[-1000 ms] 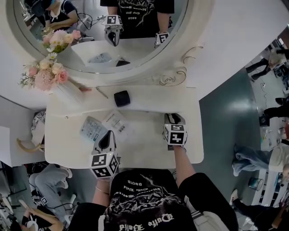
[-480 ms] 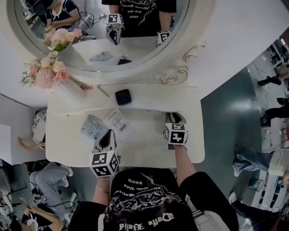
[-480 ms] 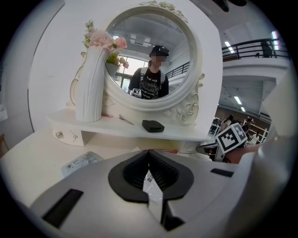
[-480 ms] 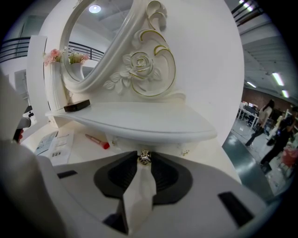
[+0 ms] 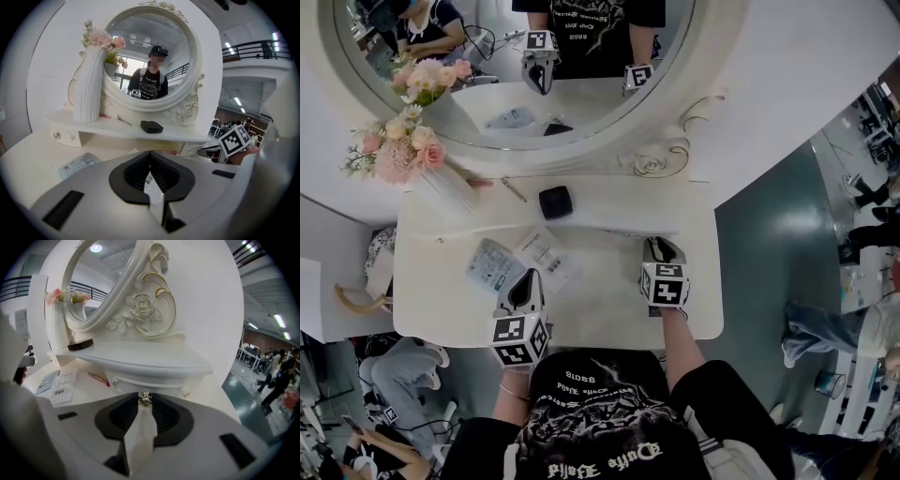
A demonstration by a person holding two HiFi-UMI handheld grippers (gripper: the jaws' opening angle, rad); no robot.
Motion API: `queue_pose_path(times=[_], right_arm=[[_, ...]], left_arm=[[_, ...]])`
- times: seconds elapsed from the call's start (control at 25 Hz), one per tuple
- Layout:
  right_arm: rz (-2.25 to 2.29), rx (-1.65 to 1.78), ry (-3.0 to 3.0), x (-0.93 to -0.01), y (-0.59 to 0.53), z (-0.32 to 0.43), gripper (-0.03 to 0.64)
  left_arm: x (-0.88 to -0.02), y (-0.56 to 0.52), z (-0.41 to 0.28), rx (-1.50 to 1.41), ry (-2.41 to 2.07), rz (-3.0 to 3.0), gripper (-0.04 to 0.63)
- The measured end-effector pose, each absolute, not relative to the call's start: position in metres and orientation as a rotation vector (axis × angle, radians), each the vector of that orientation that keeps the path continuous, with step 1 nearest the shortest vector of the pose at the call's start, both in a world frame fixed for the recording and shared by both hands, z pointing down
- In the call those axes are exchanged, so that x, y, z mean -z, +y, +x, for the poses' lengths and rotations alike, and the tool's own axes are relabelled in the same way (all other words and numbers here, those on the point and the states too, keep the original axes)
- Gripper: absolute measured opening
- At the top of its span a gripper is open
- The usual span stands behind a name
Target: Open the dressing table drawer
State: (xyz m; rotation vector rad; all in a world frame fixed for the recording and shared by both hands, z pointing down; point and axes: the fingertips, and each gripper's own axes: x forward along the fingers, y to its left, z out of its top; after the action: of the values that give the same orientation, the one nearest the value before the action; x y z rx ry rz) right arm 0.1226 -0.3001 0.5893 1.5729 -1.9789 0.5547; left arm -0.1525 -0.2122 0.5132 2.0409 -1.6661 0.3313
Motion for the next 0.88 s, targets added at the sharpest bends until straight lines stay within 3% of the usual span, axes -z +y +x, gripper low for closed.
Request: queue_pose_path(times=[0.88], right_arm=[[1.564,-0.537,-1.967,-0.590,-0.281,0.124,0.100]], left_arm=[[-0.511,-0.207,-0.145,-0.333,-1.648,2.080,0.015]])
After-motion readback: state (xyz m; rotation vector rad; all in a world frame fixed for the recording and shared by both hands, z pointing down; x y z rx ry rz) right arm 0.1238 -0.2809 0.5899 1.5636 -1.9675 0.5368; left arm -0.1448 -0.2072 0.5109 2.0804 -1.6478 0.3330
